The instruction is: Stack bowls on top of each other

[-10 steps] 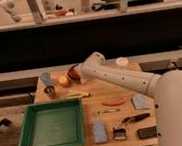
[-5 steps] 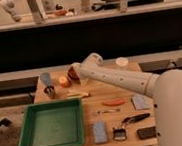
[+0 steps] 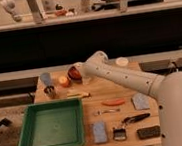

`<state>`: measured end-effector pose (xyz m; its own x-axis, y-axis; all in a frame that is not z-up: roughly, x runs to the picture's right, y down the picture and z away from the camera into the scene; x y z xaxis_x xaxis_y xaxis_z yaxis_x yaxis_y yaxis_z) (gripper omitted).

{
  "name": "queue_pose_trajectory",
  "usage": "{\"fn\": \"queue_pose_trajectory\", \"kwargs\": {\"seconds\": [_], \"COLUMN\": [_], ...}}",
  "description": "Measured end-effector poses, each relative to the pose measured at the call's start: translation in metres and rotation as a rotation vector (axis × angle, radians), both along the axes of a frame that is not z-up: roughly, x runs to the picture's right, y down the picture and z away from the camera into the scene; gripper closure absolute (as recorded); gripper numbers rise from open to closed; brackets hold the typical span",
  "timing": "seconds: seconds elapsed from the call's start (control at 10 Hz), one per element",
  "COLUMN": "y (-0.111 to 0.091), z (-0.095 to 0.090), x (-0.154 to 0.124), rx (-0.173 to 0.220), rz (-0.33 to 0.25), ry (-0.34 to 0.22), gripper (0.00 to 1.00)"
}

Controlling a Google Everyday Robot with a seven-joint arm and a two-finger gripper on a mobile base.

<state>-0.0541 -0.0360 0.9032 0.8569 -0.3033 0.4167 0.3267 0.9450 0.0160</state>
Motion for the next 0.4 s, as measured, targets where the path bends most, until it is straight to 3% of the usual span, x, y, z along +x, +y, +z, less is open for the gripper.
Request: {"fn": "queue_pose_trajectory", "kwargs": {"seconds": [0.3,0.4], "y": [-0.008,-0.010], "z": [-0.011,-0.010], "x": [0.014,0.015], "rx": [0.002,-0.001], "rz": [0.018,0.017], "ry": [0.007,0.005], "gripper": [0.21,0.25]}}
